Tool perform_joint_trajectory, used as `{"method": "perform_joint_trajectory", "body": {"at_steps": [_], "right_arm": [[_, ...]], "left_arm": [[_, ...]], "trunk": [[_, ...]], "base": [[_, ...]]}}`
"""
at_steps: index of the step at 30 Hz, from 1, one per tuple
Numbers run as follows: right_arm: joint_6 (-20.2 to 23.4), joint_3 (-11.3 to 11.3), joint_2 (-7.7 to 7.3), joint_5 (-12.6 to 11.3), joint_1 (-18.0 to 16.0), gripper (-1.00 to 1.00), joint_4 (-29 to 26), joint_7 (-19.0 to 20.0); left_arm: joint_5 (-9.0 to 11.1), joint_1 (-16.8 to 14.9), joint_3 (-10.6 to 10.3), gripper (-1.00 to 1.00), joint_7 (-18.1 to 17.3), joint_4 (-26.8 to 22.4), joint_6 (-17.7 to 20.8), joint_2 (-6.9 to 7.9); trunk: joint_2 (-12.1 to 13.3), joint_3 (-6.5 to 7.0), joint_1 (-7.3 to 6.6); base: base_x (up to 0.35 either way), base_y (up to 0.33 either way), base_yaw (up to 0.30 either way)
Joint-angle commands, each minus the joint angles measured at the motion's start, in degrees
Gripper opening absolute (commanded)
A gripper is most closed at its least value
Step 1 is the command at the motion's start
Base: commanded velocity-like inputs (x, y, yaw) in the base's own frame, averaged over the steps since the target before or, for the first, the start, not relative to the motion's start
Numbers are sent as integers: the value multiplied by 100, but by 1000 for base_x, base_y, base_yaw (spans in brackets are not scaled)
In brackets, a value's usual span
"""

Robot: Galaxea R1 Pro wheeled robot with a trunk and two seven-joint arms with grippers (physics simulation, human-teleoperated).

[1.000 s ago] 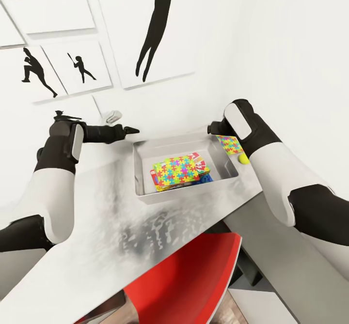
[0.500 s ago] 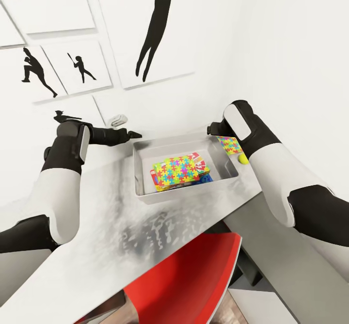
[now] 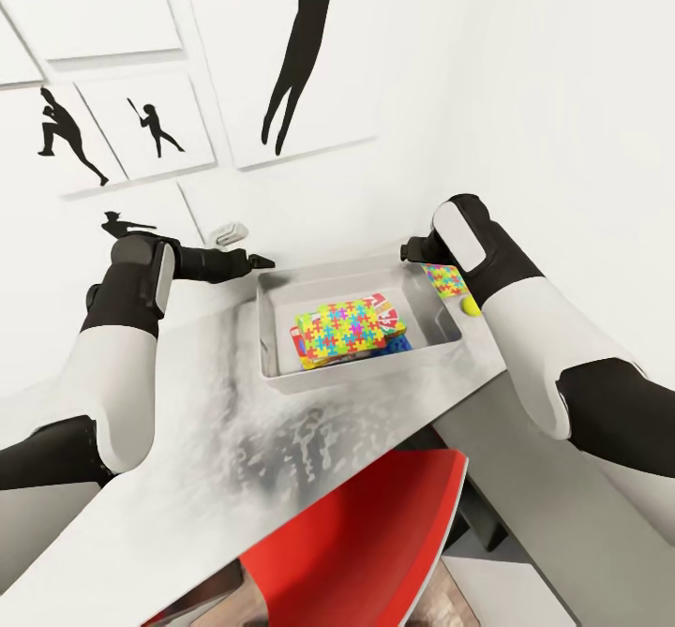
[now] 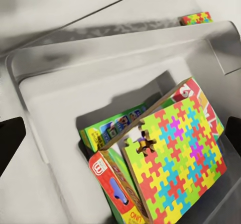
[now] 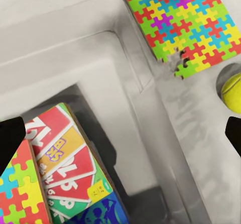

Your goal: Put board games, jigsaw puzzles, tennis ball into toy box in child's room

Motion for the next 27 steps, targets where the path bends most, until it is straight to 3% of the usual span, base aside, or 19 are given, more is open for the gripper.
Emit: {"method": "perform_joint_trajectory", "body": {"at_steps": [1, 11, 27], "right_arm": [[8, 21, -4, -60, -6, 100, -2, -57], [8, 26, -4, -60, -6, 100, 11, -57], [6, 20, -6, -60, -6, 100, 17, -57]], "left_arm": [[-67, -6, 16, 100, -58, -2, 22, -4], [-182, -6, 13, 100, -53, 0, 22, -3], [-206, -6, -16, 100, -51, -1, 22, 7]], "trunk": [[-11, -15, 3], [-11, -83, 3], [-11, -203, 3]], "base": [[0, 0, 0], [0, 0, 0], [0, 0, 0]]}}
